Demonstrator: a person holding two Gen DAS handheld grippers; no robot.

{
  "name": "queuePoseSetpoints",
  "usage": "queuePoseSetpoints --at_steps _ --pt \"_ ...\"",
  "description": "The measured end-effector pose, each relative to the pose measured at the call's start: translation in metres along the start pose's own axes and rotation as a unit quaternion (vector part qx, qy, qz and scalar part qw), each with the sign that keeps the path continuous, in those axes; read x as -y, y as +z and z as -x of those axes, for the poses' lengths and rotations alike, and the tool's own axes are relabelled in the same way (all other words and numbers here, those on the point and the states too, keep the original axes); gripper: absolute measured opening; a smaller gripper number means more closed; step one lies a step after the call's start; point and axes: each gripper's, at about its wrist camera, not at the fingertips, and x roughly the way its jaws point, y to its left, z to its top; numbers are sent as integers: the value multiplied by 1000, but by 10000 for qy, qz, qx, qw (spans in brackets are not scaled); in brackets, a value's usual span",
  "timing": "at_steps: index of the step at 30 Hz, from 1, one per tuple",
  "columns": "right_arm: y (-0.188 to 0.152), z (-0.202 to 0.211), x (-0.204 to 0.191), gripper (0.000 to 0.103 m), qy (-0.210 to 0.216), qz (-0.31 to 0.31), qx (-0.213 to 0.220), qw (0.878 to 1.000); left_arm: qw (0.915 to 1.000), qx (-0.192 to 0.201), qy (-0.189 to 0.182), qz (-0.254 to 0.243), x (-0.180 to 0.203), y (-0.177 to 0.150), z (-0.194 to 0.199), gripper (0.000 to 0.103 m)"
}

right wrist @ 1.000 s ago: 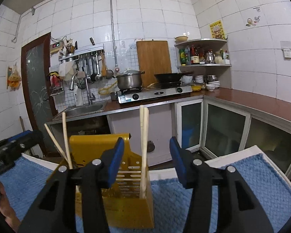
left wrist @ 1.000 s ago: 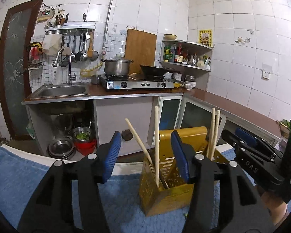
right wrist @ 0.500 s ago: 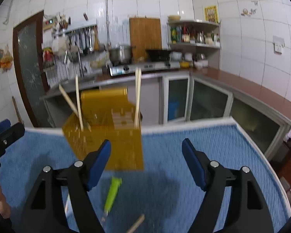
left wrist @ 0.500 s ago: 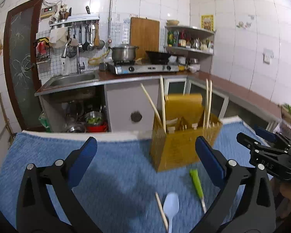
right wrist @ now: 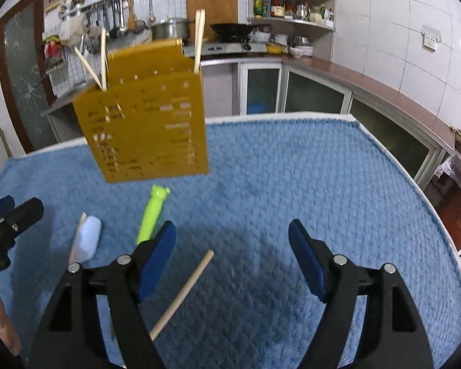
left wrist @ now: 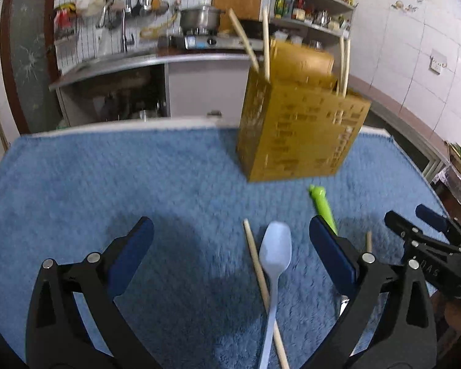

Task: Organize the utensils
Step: 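Lower the left tool toward the white plastic spoon while the right tool approaches a chopstick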

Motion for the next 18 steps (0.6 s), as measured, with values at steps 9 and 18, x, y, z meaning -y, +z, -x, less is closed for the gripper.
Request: queuePoseSetpoints --at_steps 9,18 --pt "-9 -24 -3 60 285 -125 -665 9973 9987 -512 4 71 -3 -5 -22 89" --pt "-16 -34 -19 41 347 -19 -1013 9942 9967 -761 -262 -53 12 -7 -30 66"
